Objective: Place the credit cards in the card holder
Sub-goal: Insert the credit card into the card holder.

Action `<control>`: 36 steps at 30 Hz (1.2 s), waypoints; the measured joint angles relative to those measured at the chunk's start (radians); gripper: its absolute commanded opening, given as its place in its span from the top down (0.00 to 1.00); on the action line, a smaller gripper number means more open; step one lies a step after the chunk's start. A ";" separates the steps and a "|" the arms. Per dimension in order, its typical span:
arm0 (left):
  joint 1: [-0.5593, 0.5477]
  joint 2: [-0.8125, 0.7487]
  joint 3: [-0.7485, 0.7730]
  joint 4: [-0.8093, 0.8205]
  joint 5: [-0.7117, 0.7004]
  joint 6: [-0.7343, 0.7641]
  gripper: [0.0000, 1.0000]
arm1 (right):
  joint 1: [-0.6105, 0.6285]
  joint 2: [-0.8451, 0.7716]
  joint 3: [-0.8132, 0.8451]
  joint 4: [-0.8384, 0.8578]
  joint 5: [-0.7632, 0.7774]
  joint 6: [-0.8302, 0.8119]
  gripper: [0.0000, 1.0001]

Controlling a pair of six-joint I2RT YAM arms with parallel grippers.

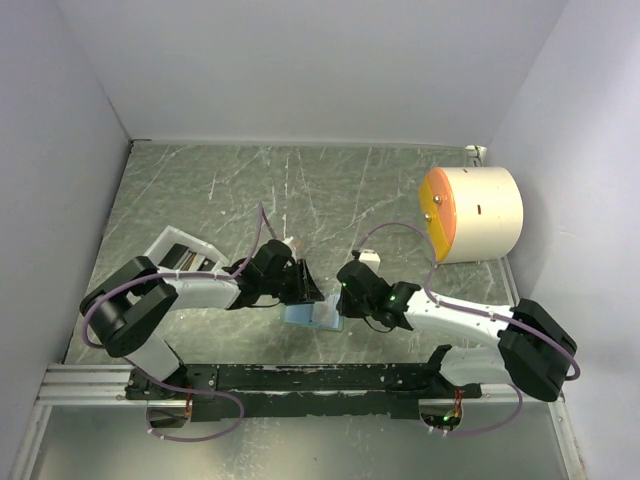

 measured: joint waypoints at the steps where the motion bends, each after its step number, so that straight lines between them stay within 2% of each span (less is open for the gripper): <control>1: 0.000 -0.005 0.000 -0.004 -0.004 0.003 0.54 | 0.000 0.003 0.000 -0.006 0.003 0.003 0.83; 18: 0.000 0.047 0.000 0.007 0.008 0.006 0.58 | 0.000 0.060 -0.005 -0.036 0.038 0.021 0.85; 29: -0.020 0.067 -0.001 0.064 0.025 -0.014 0.75 | 0.000 0.062 -0.021 -0.016 0.040 0.025 0.85; 32: -0.027 0.076 -0.001 0.063 0.025 -0.018 0.74 | 0.000 0.062 -0.021 -0.016 0.040 0.025 0.85; 36: -0.030 0.078 0.000 0.061 0.024 -0.021 0.65 | 0.000 0.062 -0.021 -0.016 0.042 0.024 0.85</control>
